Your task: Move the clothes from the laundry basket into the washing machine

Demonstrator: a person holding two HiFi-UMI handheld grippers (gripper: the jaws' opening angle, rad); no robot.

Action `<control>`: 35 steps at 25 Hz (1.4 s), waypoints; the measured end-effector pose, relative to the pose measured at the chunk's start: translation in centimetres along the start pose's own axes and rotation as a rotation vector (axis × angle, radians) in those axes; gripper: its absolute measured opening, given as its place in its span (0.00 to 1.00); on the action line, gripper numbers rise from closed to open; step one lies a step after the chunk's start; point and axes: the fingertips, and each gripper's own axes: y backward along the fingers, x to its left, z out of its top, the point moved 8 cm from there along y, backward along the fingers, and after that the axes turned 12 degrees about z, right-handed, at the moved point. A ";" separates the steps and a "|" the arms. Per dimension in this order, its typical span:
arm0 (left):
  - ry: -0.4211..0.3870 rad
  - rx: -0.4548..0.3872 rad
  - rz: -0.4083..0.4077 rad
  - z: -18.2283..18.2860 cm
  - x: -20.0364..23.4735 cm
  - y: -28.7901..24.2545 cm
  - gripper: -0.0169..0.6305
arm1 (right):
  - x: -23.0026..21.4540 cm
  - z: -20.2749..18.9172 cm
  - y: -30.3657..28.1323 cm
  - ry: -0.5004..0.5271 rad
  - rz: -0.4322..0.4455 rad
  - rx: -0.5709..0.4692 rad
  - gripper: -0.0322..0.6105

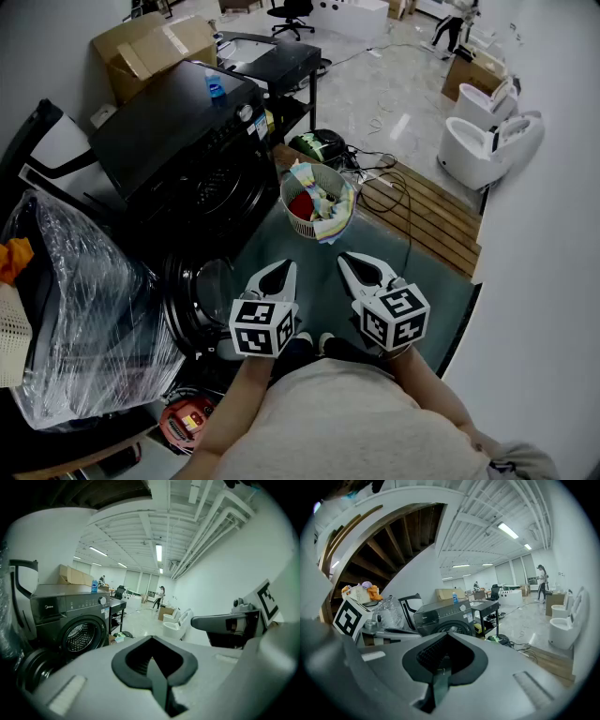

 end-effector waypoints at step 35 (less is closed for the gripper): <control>0.040 0.084 -0.004 3.5 5.0 -12.1 0.03 | -9.2 3.1 -8.3 -0.045 -0.003 0.024 0.09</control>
